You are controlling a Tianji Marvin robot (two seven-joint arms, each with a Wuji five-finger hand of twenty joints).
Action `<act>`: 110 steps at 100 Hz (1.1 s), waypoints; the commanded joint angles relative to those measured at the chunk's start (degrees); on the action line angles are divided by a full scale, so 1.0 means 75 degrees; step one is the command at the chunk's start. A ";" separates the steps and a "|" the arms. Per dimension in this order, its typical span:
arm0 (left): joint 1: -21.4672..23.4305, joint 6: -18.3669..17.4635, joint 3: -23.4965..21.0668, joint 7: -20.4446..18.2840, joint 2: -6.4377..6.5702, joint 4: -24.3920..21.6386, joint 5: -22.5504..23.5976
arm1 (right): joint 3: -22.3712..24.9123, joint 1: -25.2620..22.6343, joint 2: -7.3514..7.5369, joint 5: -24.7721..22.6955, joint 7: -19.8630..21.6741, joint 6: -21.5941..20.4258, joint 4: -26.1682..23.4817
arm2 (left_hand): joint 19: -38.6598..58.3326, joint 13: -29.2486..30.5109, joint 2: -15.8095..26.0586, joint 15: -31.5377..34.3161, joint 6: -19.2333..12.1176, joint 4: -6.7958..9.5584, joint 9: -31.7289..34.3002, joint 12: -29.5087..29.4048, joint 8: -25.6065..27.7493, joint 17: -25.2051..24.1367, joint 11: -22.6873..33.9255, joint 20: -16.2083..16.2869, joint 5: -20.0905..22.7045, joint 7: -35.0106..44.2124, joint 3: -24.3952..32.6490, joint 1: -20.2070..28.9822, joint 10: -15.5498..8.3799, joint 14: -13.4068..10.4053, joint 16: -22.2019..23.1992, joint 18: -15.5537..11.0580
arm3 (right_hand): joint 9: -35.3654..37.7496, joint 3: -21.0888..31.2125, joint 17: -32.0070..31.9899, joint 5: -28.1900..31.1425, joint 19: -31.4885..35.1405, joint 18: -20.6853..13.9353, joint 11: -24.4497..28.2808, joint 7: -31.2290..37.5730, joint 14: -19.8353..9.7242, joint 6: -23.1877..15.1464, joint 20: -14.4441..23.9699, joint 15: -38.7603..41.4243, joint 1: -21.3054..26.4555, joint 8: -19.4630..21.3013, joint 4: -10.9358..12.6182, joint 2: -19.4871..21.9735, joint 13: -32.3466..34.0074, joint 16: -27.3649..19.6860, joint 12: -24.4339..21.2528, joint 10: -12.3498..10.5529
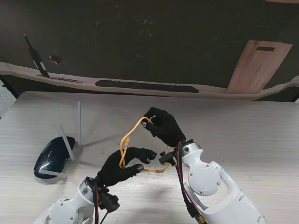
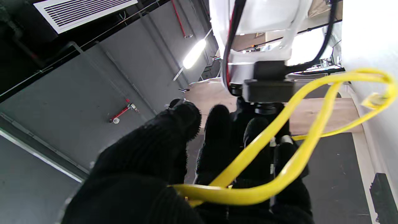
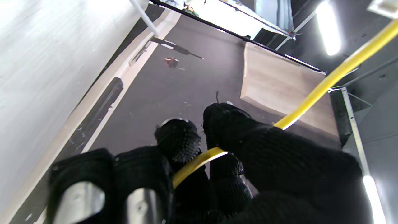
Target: Untangle the Ethernet cable and plug it into the router
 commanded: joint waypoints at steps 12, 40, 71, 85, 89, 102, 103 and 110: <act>0.0077 0.0089 -0.0080 0.0121 -0.0079 -0.0005 0.0200 | 0.0027 -0.0144 -0.0084 0.0096 -0.0053 0.0236 0.0298 | 0.1040 0.1374 0.0059 0.0861 0.0128 -0.0077 0.1652 0.0981 0.0077 0.1067 -0.0135 0.0491 0.0184 0.0458 -0.0549 0.0743 -0.0337 0.0226 0.0371 0.0292 | 0.0591 -0.0202 0.0120 0.0295 0.1743 -0.0373 0.0643 0.0239 -0.0289 0.0127 -0.0060 0.0363 0.0053 0.0201 0.0013 0.0290 -0.0084 -0.0031 0.0127 0.1077; 0.0229 0.0887 -0.0422 -0.0512 -0.0013 -0.0068 0.0130 | 0.0327 -0.0424 -0.0044 0.0592 0.0157 0.0196 0.0131 | 0.2295 0.2920 0.1149 0.3079 0.0777 0.0197 0.1450 0.1850 0.0160 0.2805 0.4004 0.0848 -0.0193 0.0307 -0.2958 0.1561 -0.0178 0.1094 0.1395 0.1465 | 0.0587 -0.0440 0.0112 0.0466 0.1715 -0.0374 0.0649 0.0232 -0.0487 0.0157 -0.0112 0.0308 -0.0200 0.0117 0.0059 0.0132 -0.0068 -0.0100 0.0121 0.1047; 0.0705 0.0990 -0.0936 0.0592 -0.0213 -0.0186 0.1282 | 0.0839 -0.0902 0.0149 0.2212 0.1364 0.0593 -0.0490 | 0.4550 0.5289 0.0225 0.6007 0.0904 0.0001 0.3258 0.2618 0.0001 0.5120 0.6013 0.1033 0.0666 0.0935 -0.1766 0.0057 -0.0292 0.1331 0.2383 0.2612 | 0.0672 -0.0898 0.0053 0.0717 0.1203 0.0057 0.0323 0.0184 -0.0178 0.0378 0.0026 0.0203 -0.0255 0.0175 0.0168 0.0100 -0.0098 -0.0498 -0.0098 0.1285; 0.0962 0.1211 -0.1358 0.1130 -0.0278 -0.0324 0.2494 | 0.0982 -0.1061 0.0242 0.2441 0.1791 0.0734 -0.0623 | 0.5449 0.5586 0.0086 0.7167 0.0926 -0.0037 0.3485 0.2586 -0.0042 0.6010 0.6212 0.0965 0.0717 0.0929 -0.1342 -0.0161 -0.0252 0.1306 0.2652 0.2944 | 0.0747 -0.0949 0.0171 0.0785 0.1866 -0.0432 0.0401 0.0205 0.0075 0.0309 0.0570 0.0357 -0.0360 0.0315 0.0156 0.0196 -0.0111 -0.0258 -0.0084 0.1306; 0.1021 0.1263 -0.1462 0.1266 -0.0296 -0.0353 0.2798 | 0.1016 -0.1100 0.0262 0.2464 0.1868 0.0750 -0.0656 | 0.5591 0.5593 0.0068 0.7385 0.0972 -0.0023 0.3498 0.2589 -0.0042 0.6174 0.6229 0.0931 0.0716 0.0925 -0.1310 -0.0168 -0.0246 0.1315 0.2705 0.2983 | 0.0758 -0.0954 0.0210 0.0801 0.1874 -0.0503 0.0431 0.0246 0.0117 0.0274 0.0961 0.0372 -0.0436 0.0436 0.0140 0.0257 -0.0115 -0.0164 -0.0070 0.1323; 0.1163 0.1375 -0.1723 0.1631 -0.0348 -0.0398 0.3538 | 0.1199 -0.1267 0.0325 0.2665 0.2170 0.0823 -0.0790 | 0.6061 0.5595 0.0009 0.7979 0.1087 -0.0006 0.3520 0.2605 -0.0019 0.6520 0.6269 0.0844 0.0722 0.0970 -0.1190 -0.0224 -0.0228 0.1362 0.2840 0.3030 | 0.0856 -0.0976 0.0287 0.1078 0.1874 -0.0734 0.0529 0.0339 0.0195 0.0261 0.2040 0.0398 -0.0828 0.1009 0.0142 0.0542 -0.0117 0.0017 -0.0032 0.1331; 0.1170 0.1381 -0.1738 0.1662 -0.0353 -0.0397 0.3594 | 0.1217 -0.1281 0.0331 0.2686 0.2203 0.0831 -0.0801 | 0.6095 0.5592 0.0011 0.8024 0.1092 -0.0006 0.3520 0.2605 -0.0017 0.6541 0.6269 0.0841 0.0718 0.0973 -0.1185 -0.0226 -0.0228 0.1362 0.2853 0.3028 | 0.0860 -0.0973 0.0288 0.1109 0.1874 -0.0734 0.0533 0.0321 0.0180 0.0267 0.2097 0.0395 -0.0865 0.1098 0.0153 0.0560 -0.0115 0.0031 -0.0030 0.1330; 0.1186 0.1359 -0.1798 0.2070 -0.0424 -0.0336 0.4034 | 0.1345 -0.1398 0.0365 0.2857 0.2390 0.0886 -0.0882 | 0.6382 0.5585 -0.0042 0.8394 0.1159 -0.0008 0.3462 0.2580 0.0008 0.6709 0.6214 0.0813 0.0726 0.1028 -0.1109 -0.0257 -0.0219 0.1308 0.2959 0.2951 | 0.0893 -0.0918 0.0283 0.1413 0.1874 -0.0667 0.0563 0.0258 0.0211 0.0346 0.2204 0.0374 -0.1131 0.1774 0.0221 0.0685 -0.0113 0.0091 -0.0023 0.1317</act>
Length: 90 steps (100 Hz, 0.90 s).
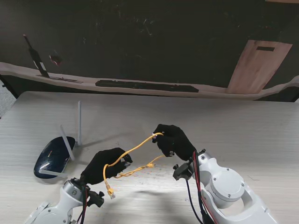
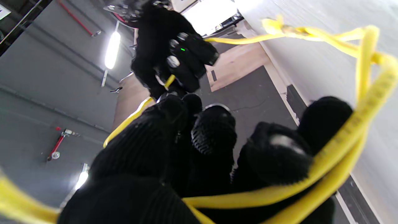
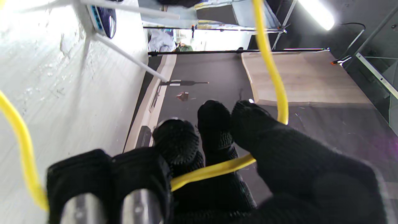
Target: Untangle the Ethernet cable and plug it into the router
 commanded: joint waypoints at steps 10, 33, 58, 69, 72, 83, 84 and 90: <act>0.0078 -0.0095 -0.0088 0.0689 -0.0176 0.0189 0.0421 | 0.0276 -0.0395 0.0092 0.0452 0.0339 0.0153 -0.0332 | 0.1250 0.0282 -0.0282 0.0705 0.0039 -0.0020 0.0254 0.0098 0.0006 0.0497 0.0295 0.0014 0.0150 0.0227 0.0291 -0.0129 -0.0083 0.0394 0.0165 0.0540 | 0.1011 0.0043 0.0276 0.0857 0.1873 -0.0750 0.0650 0.0059 0.0063 0.0070 0.0500 0.0373 -0.0669 0.1263 0.0298 0.0295 -0.0117 0.0123 0.0013 0.1136; 0.0126 -0.0308 -0.0296 0.1369 -0.0325 0.0370 0.0884 | 0.0648 -0.0720 0.0261 0.0048 0.0866 0.0155 -0.0464 | 0.1106 0.0256 -0.0264 0.0295 -0.0010 -0.0069 0.0056 0.0053 0.0019 -0.0194 0.0253 0.0056 0.0094 0.0268 0.0357 -0.0212 -0.0106 0.0620 -0.0015 0.0506 | 0.1341 0.0162 0.0250 0.1447 0.1873 -0.0554 0.0698 -0.0197 0.0045 0.0328 0.0468 0.0388 -0.0946 0.2251 0.0757 0.0354 -0.0115 0.0205 -0.0076 0.1013; 0.0143 -0.0237 -0.0463 0.1830 -0.0401 0.0463 0.1400 | 0.1077 -0.1020 0.0348 -0.0467 0.1045 0.0223 -0.0596 | 0.1096 0.0263 -0.0257 0.0204 -0.0018 -0.0078 0.0020 0.0033 0.0021 -0.0340 0.0271 0.0176 0.0079 0.0273 0.0365 -0.0205 -0.0101 0.0662 -0.0046 0.0498 | 0.1362 0.0100 0.0257 0.1499 0.1873 -0.0578 0.0724 -0.0261 0.0037 0.0363 0.0532 0.0412 -0.0898 0.2393 0.0818 0.0356 -0.0117 0.0244 -0.0088 0.1037; 0.0132 -0.0159 -0.0471 0.1989 -0.0421 0.0472 0.1584 | 0.1238 -0.1150 0.0349 -0.0550 0.1019 0.0192 -0.0667 | 0.1051 0.0257 -0.0258 0.0165 -0.0010 -0.0075 0.0012 0.0023 0.0021 -0.0417 0.0278 0.0215 0.0067 0.0269 0.0375 -0.0191 -0.0101 0.0688 -0.0057 0.0489 | 0.1322 0.0056 0.0258 0.1499 0.1873 -0.0594 0.0747 -0.0289 0.0044 0.0364 0.0554 0.0405 -0.0867 0.2444 0.0839 0.0366 -0.0116 0.0251 -0.0079 0.1060; 0.0125 -0.0118 -0.0466 0.2055 -0.0427 0.0475 0.1670 | 0.1278 -0.1182 0.0347 -0.0560 0.1003 0.0168 -0.0683 | 0.1030 0.0258 -0.0250 0.0136 -0.0016 -0.0078 -0.0003 0.0017 0.0023 -0.0446 0.0276 0.0237 0.0069 0.0272 0.0372 -0.0192 -0.0096 0.0708 -0.0066 0.0486 | 0.1320 0.0051 0.0258 0.1502 0.1873 -0.0594 0.0751 -0.0293 0.0045 0.0364 0.0558 0.0405 -0.0868 0.2452 0.0839 0.0377 -0.0116 0.0253 -0.0077 0.1065; 0.0099 0.0109 -0.0451 0.2344 -0.0444 0.0487 0.2088 | 0.1419 -0.1270 0.0344 -0.0577 0.0971 0.0029 -0.0717 | 0.0961 0.0250 -0.0252 0.0044 -0.0011 -0.0072 -0.0041 0.0004 0.0013 -0.0565 0.0264 0.0287 0.0045 0.0251 0.0387 -0.0177 -0.0092 0.0740 -0.0095 0.0467 | 0.1318 0.0037 0.0257 0.1494 0.1873 -0.0592 0.0754 -0.0310 0.0053 0.0366 0.0567 0.0402 -0.0858 0.2471 0.0837 0.0376 -0.0116 0.0257 -0.0078 0.1067; 0.0098 0.0138 -0.0448 0.2380 -0.0446 0.0486 0.2132 | 0.1431 -0.1277 0.0343 -0.0577 0.0966 0.0014 -0.0720 | 0.0950 0.0247 -0.0249 0.0026 -0.0005 -0.0072 -0.0052 0.0001 0.0011 -0.0589 0.0259 0.0293 0.0041 0.0246 0.0388 -0.0175 -0.0086 0.0749 -0.0101 0.0466 | 0.1318 0.0036 0.0257 0.1493 0.1873 -0.0591 0.0754 -0.0311 0.0054 0.0366 0.0567 0.0402 -0.0858 0.2472 0.0837 0.0375 -0.0116 0.0258 -0.0078 0.1067; 0.0089 0.0358 -0.0417 0.2692 -0.0468 0.0486 0.2478 | 0.1514 -0.1320 0.0336 -0.0560 0.0939 -0.0081 -0.0736 | 0.0932 0.0249 -0.0237 -0.0014 -0.0003 -0.0071 -0.0065 -0.0005 0.0008 -0.0625 0.0250 0.0319 0.0037 0.0236 0.0393 -0.0170 -0.0081 0.0770 -0.0113 0.0474 | 0.1318 0.0037 0.0256 0.1494 0.1873 -0.0586 0.0755 -0.0317 0.0062 0.0365 0.0571 0.0401 -0.0852 0.2480 0.0833 0.0373 -0.0117 0.0260 -0.0078 0.1067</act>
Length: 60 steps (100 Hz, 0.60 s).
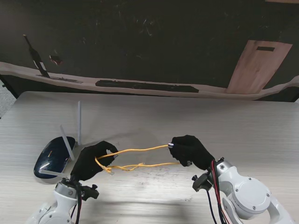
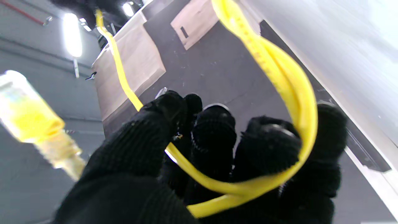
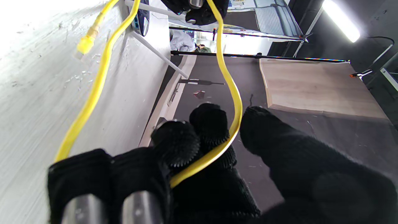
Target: Untangle the Ethernet cable and plug it into the router
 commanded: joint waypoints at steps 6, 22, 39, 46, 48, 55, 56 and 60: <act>0.0008 0.0459 0.0007 0.0434 -0.0034 0.0067 0.0381 | 0.0258 -0.0145 0.0025 0.0048 -0.0042 -0.0271 -0.0077 | 0.0408 0.0383 0.0110 0.0384 -0.0032 -0.0073 -0.0092 -0.0033 0.0000 -0.0055 0.0202 0.0266 0.0015 0.0076 0.0214 -0.0031 -0.0092 0.1233 -0.0062 0.0356 | 0.1038 -0.0115 0.0248 0.0238 0.1894 -0.0514 0.0756 0.0177 -0.0024 -0.0159 0.0380 0.0377 -0.0093 0.0201 0.0183 0.0099 -0.0117 0.0095 -0.0014 0.1069; 0.0017 0.0719 0.0036 0.0738 -0.0061 0.0052 0.0614 | 0.0491 -0.0255 -0.0015 0.0054 -0.0250 -0.0671 -0.0100 | 0.0216 0.0382 0.0002 0.0123 -0.0017 -0.0041 -0.0184 -0.0106 0.0003 -0.0289 0.0078 0.0439 0.0004 0.0012 0.0359 -0.0031 -0.0021 0.1306 -0.0146 0.0314 | 0.1051 -0.0100 0.0252 0.0250 0.1894 -0.0525 0.0774 0.0167 -0.0039 -0.0146 0.0399 0.0387 -0.0100 0.0215 0.0180 0.0076 -0.0116 0.0107 -0.0008 0.1064; 0.0017 0.0757 -0.0013 0.0709 -0.0034 0.0067 0.0740 | 0.0627 -0.0328 -0.0036 -0.0006 -0.0389 -0.0914 -0.0124 | -0.0073 0.0227 -0.0218 -0.0220 -0.0080 -0.0093 -0.0319 -0.0170 0.0063 -0.0614 -0.0030 0.0649 -0.0056 0.0085 0.0730 -0.0191 -0.0050 0.1290 -0.0221 0.0150 | 0.1069 -0.0068 0.0257 0.0281 0.1894 -0.0555 0.0788 0.0155 -0.0066 -0.0171 0.0429 0.0397 -0.0119 0.0242 0.0181 0.0062 -0.0115 0.0126 -0.0003 0.1047; 0.0001 0.0805 0.0008 0.0718 -0.0025 0.0081 0.0801 | 0.0618 -0.0340 -0.0034 0.0011 -0.0382 -0.0936 -0.0134 | -0.0151 0.0132 -0.0209 -0.0321 -0.0102 -0.0087 -0.0365 -0.0190 0.0112 -0.0733 -0.0078 0.0664 -0.0064 0.0153 0.0763 -0.0167 -0.0081 0.1298 -0.0240 0.0094 | 0.1077 -0.0058 0.0257 0.0293 0.1894 -0.0559 0.0791 0.0146 -0.0068 -0.0163 0.0438 0.0398 -0.0120 0.0251 0.0187 0.0045 -0.0115 0.0131 -0.0002 0.1049; 0.0000 0.0828 0.0015 0.0712 -0.0022 0.0078 0.0807 | 0.0612 -0.0340 -0.0032 0.0021 -0.0373 -0.0937 -0.0135 | -0.0175 0.0098 -0.0207 -0.0349 -0.0100 -0.0090 -0.0385 -0.0195 0.0118 -0.0780 -0.0091 0.0666 -0.0065 0.0165 0.0766 -0.0162 -0.0076 0.1315 -0.0244 0.0090 | 0.1077 -0.0053 0.0257 0.0293 0.1894 -0.0558 0.0791 0.0144 -0.0066 -0.0163 0.0439 0.0398 -0.0115 0.0253 0.0188 0.0044 -0.0115 0.0132 -0.0002 0.1049; -0.0001 0.0943 0.0036 0.0747 -0.0012 0.0077 0.0914 | 0.0584 -0.0335 -0.0031 0.0021 -0.0374 -0.0946 -0.0132 | -0.0276 -0.0069 -0.0204 -0.0480 -0.0114 -0.0087 -0.0477 -0.0226 0.0122 -0.0965 -0.0170 0.0693 -0.0114 0.0180 0.0776 -0.0147 -0.0065 0.1375 -0.0260 0.0066 | 0.1079 -0.0048 0.0256 0.0300 0.1894 -0.0554 0.0788 0.0136 -0.0059 -0.0169 0.0445 0.0396 -0.0114 0.0260 0.0185 0.0030 -0.0115 0.0136 -0.0003 0.1062; -0.0001 0.0966 0.0038 0.0767 -0.0011 0.0079 0.0944 | 0.0579 -0.0333 -0.0032 0.0016 -0.0382 -0.0952 -0.0131 | -0.0297 -0.0103 -0.0209 -0.0506 -0.0118 -0.0085 -0.0498 -0.0233 0.0124 -0.1001 -0.0189 0.0695 -0.0121 0.0183 0.0782 -0.0145 -0.0068 0.1375 -0.0265 0.0056 | 0.1081 -0.0048 0.0256 0.0302 0.1894 -0.0553 0.0788 0.0135 -0.0058 -0.0169 0.0446 0.0396 -0.0119 0.0262 0.0184 0.0032 -0.0115 0.0136 -0.0003 0.1064; 0.0003 0.1064 0.0039 0.0863 -0.0006 0.0090 0.1084 | 0.0565 -0.0325 -0.0042 -0.0006 -0.0438 -0.0979 -0.0125 | -0.0446 -0.0293 -0.0236 -0.0712 -0.0165 -0.0073 -0.0600 -0.0294 0.0140 -0.1206 -0.0341 0.0718 -0.0155 0.0210 0.0835 -0.0138 -0.0069 0.1389 -0.0305 -0.0019 | 0.1085 -0.0041 0.0255 0.0308 0.1894 -0.0551 0.0788 0.0132 -0.0058 -0.0170 0.0449 0.0396 -0.0118 0.0265 0.0183 0.0031 -0.0115 0.0138 -0.0003 0.1068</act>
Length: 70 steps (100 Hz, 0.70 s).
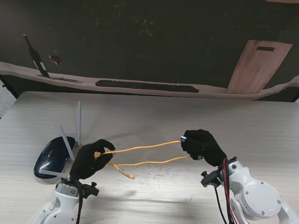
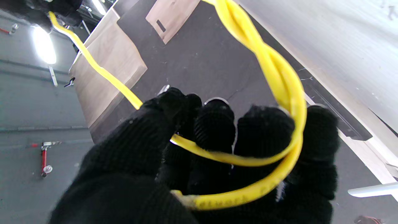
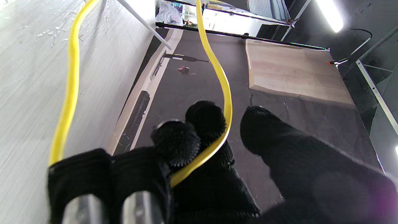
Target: Untangle the Ethernet cable and plug it into the router
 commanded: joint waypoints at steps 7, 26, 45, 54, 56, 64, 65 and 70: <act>0.0054 0.0440 -0.0075 0.0265 0.0062 0.0120 0.0478 | 0.0051 -0.0025 -0.0026 -0.0002 -0.0112 -0.0137 -0.0060 | -0.0393 -0.0160 0.0021 -0.0243 -0.0219 -0.0063 -0.0296 -0.0234 0.0181 -0.0510 -0.0303 0.0309 -0.0210 0.0273 0.0514 -0.0085 -0.0085 0.1607 -0.0108 -0.0136 | 0.1086 -0.0037 0.0254 0.0297 0.1903 -0.0538 0.0788 0.0498 -0.0041 -0.0432 0.0375 0.0393 -0.0119 0.0279 0.0183 0.0027 -0.0116 0.0091 0.0000 0.1080; 0.0155 0.0489 -0.0262 0.0465 0.0087 0.0116 0.0833 | 0.0179 -0.0001 -0.0052 -0.0586 -0.0468 -0.0557 0.0041 | -0.0721 -0.0434 -0.0362 -0.0706 -0.0431 -0.0065 -0.0363 -0.0426 0.0273 -0.0850 -0.0606 0.0418 -0.0171 0.0581 0.0989 -0.0300 -0.0145 0.1479 -0.0291 -0.0412 | 0.1127 -0.0027 0.0264 0.0325 0.1903 -0.0577 0.0811 0.0476 -0.0091 -0.0443 0.0399 0.0411 -0.0133 0.0292 0.0181 -0.0015 -0.0113 0.0114 0.0008 0.1058; 0.0147 0.0625 -0.0274 0.0842 0.0081 0.0173 0.1141 | 0.0299 -0.0034 -0.0095 -0.0889 -0.0772 -0.0798 0.0089 | -0.0898 -0.0552 -0.0580 -0.1057 -0.0475 -0.0077 -0.0307 -0.0665 0.0278 -0.1014 -0.0874 0.0440 -0.0121 0.0791 0.1261 -0.0430 -0.0242 0.1349 -0.0509 -0.0576 | 0.1204 0.0057 0.0276 0.0415 0.1903 -0.0683 0.0800 0.0413 -0.0157 -0.0459 0.0460 0.0436 -0.0153 0.0292 0.0190 -0.0120 -0.0111 0.0163 -0.0006 0.1049; 0.0138 0.0635 -0.0269 0.0909 0.0072 0.0203 0.1150 | 0.0374 -0.0063 -0.0108 -0.0924 -0.0841 -0.0864 0.0086 | -0.0939 -0.0585 -0.0617 -0.1122 -0.0442 -0.0090 -0.0296 -0.0732 0.0296 -0.1056 -0.0918 0.0438 -0.0124 0.0856 0.1318 -0.0447 -0.0272 0.1328 -0.0556 -0.0610 | 0.1209 0.0058 0.0276 0.0413 0.1903 -0.0679 0.0798 0.0404 -0.0146 -0.0460 0.0473 0.0434 -0.0143 0.0293 0.0179 -0.0153 -0.0111 0.0174 -0.0008 0.1056; 0.0136 0.0643 -0.0266 0.0931 0.0070 0.0212 0.1156 | 0.0391 -0.0067 -0.0111 -0.0951 -0.0863 -0.0889 0.0090 | -0.0949 -0.0600 -0.0618 -0.1138 -0.0433 -0.0092 -0.0306 -0.0742 0.0297 -0.1069 -0.0926 0.0436 -0.0129 0.0864 0.1327 -0.0444 -0.0266 0.1329 -0.0565 -0.0614 | 0.1209 0.0060 0.0276 0.0415 0.1903 -0.0679 0.0798 0.0403 -0.0146 -0.0458 0.0475 0.0434 -0.0140 0.0292 0.0177 -0.0154 -0.0111 0.0175 -0.0008 0.1058; 0.0126 0.0705 -0.0248 0.1023 0.0062 0.0237 0.1194 | 0.0452 -0.0079 -0.0126 -0.1045 -0.0963 -0.0994 0.0105 | -0.0972 -0.0608 -0.0604 -0.1157 -0.0427 -0.0098 -0.0329 -0.0766 0.0305 -0.1097 -0.0938 0.0434 -0.0154 0.0886 0.1343 -0.0443 -0.0282 0.1326 -0.0580 -0.0630 | 0.1214 0.0063 0.0276 0.0423 0.1903 -0.0679 0.0797 0.0398 -0.0150 -0.0453 0.0482 0.0434 -0.0144 0.0290 0.0175 -0.0159 -0.0111 0.0181 -0.0009 0.1061; 0.0127 0.0710 -0.0246 0.1026 0.0061 0.0236 0.1193 | 0.0460 -0.0081 -0.0127 -0.1048 -0.0970 -0.1004 0.0105 | -0.0971 -0.0609 -0.0599 -0.1158 -0.0427 -0.0101 -0.0331 -0.0767 0.0306 -0.1097 -0.0938 0.0435 -0.0157 0.0888 0.1341 -0.0447 -0.0280 0.1325 -0.0581 -0.0631 | 0.1214 0.0065 0.0277 0.0423 0.1903 -0.0679 0.0797 0.0397 -0.0150 -0.0453 0.0482 0.0434 -0.0142 0.0290 0.0175 -0.0159 -0.0111 0.0182 -0.0009 0.1061; 0.0131 0.0715 -0.0243 0.1015 0.0057 0.0230 0.1165 | 0.0502 -0.0093 -0.0132 -0.1051 -0.0993 -0.1051 0.0099 | -0.0966 -0.0611 -0.0593 -0.1161 -0.0402 -0.0107 -0.0349 -0.0771 0.0308 -0.1100 -0.0930 0.0441 -0.0186 0.0892 0.1340 -0.0433 -0.0259 0.1323 -0.0586 -0.0629 | 0.1215 0.0065 0.0276 0.0425 0.1903 -0.0678 0.0795 0.0393 -0.0146 -0.0453 0.0485 0.0432 -0.0146 0.0289 0.0175 -0.0164 -0.0111 0.0185 -0.0010 0.1062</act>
